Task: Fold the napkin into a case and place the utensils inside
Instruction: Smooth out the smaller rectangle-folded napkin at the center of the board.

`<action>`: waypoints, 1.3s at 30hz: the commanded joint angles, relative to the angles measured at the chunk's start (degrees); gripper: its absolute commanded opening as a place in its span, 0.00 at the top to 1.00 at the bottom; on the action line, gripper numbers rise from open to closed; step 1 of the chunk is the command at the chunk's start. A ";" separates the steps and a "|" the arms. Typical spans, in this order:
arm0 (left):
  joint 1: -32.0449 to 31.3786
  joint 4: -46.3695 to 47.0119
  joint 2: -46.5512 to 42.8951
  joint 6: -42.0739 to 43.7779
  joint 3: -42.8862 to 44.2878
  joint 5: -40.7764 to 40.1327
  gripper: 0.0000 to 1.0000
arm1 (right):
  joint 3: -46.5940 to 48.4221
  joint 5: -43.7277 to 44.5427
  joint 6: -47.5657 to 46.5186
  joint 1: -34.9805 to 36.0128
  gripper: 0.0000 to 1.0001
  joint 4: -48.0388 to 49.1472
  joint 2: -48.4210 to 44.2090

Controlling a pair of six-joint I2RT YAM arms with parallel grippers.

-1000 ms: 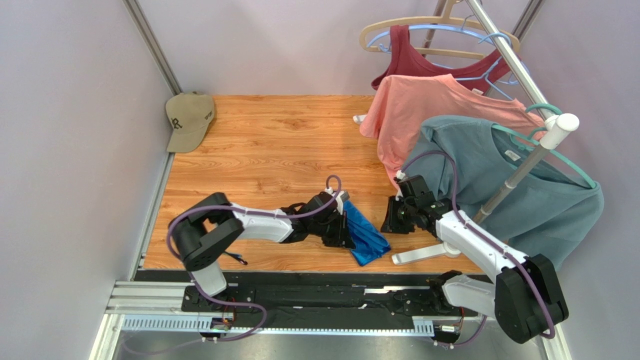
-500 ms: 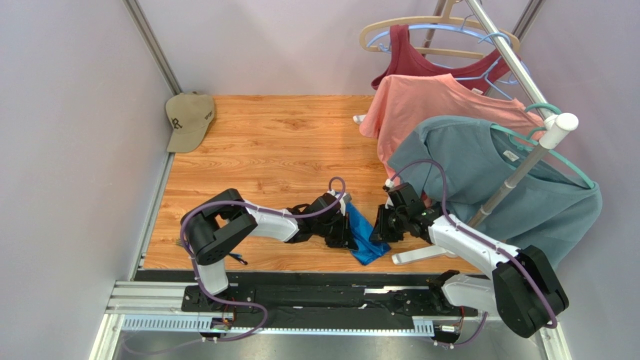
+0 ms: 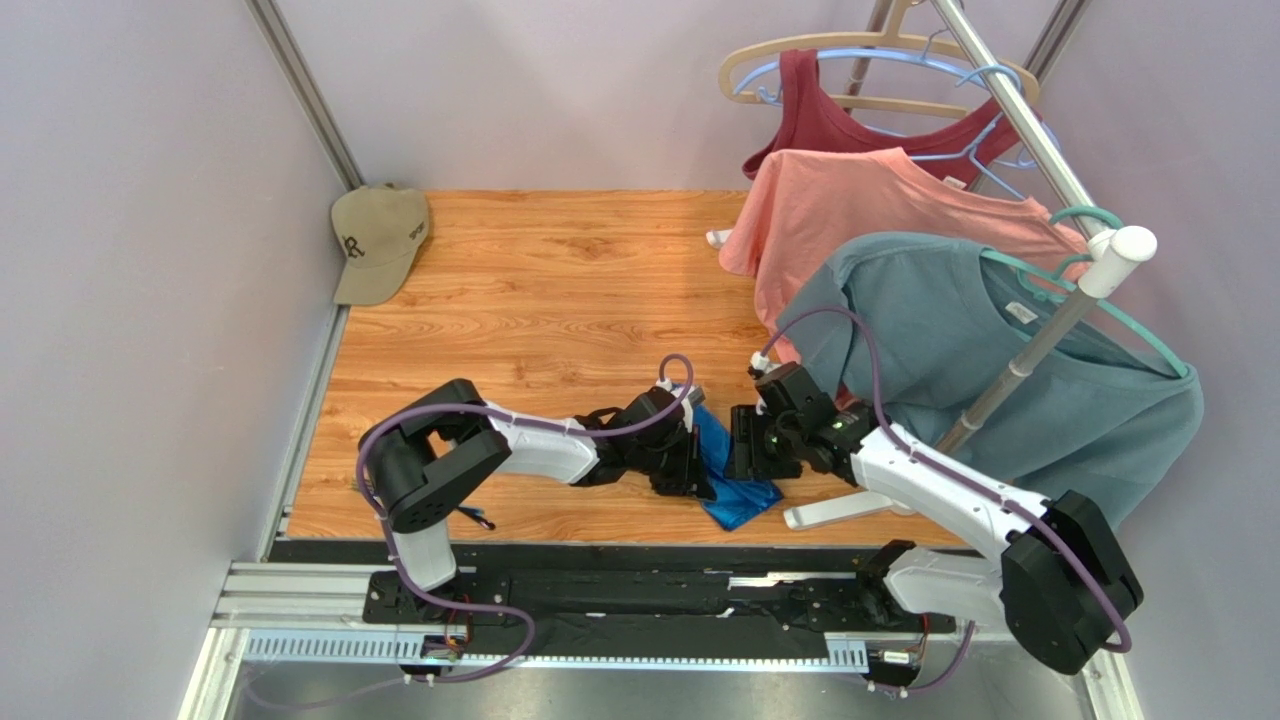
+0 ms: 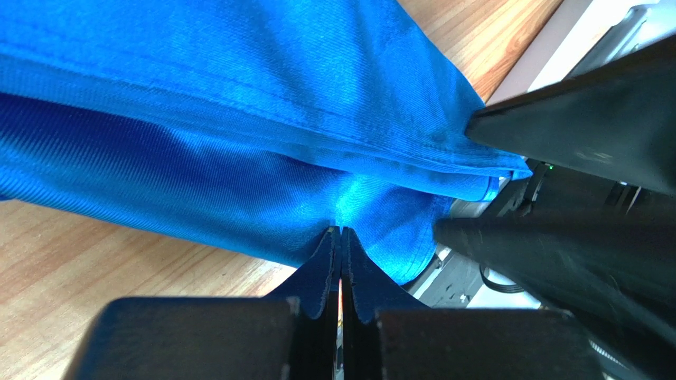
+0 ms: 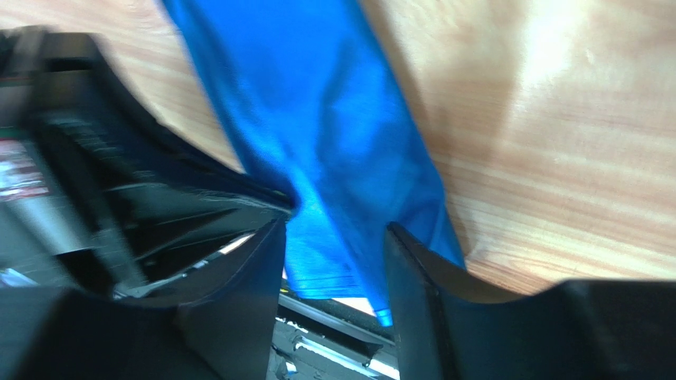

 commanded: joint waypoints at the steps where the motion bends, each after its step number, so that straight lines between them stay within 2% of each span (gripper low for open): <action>1: -0.36 -2.42 -1.80 2.20 3.63 0.36 1.00 | 4.90 9.75 -2.86 5.17 0.45 -4.63 1.57; 5: -0.36 -1.19 -0.92 1.67 3.55 0.89 1.00 | 5.52 16.43 -2.42 8.79 0.45 -6.83 2.98; 17: -0.36 -0.32 0.05 1.14 3.81 1.42 1.00 | 8.85 26.28 -1.45 16.53 0.38 -10.61 9.04; 24: -0.27 0.56 0.93 0.44 3.90 1.95 1.00 | 10.44 31.13 -0.22 19.52 0.42 -12.37 12.82; 27: -0.19 1.09 1.28 0.18 3.90 2.03 1.00 | 10.44 32.01 -0.04 19.96 0.51 -12.37 12.74; 30: -0.19 1.44 1.45 -0.09 3.64 2.12 1.00 | 10.44 33.06 0.05 20.31 0.65 -12.28 12.38; 35: -0.19 2.50 1.89 -0.61 3.46 2.47 1.00 | 10.70 33.33 -0.22 20.49 0.78 -11.67 12.12; 39: -0.19 3.46 2.59 -0.97 3.29 2.65 1.00 | 11.14 32.28 -0.57 21.10 1.00 -10.88 11.86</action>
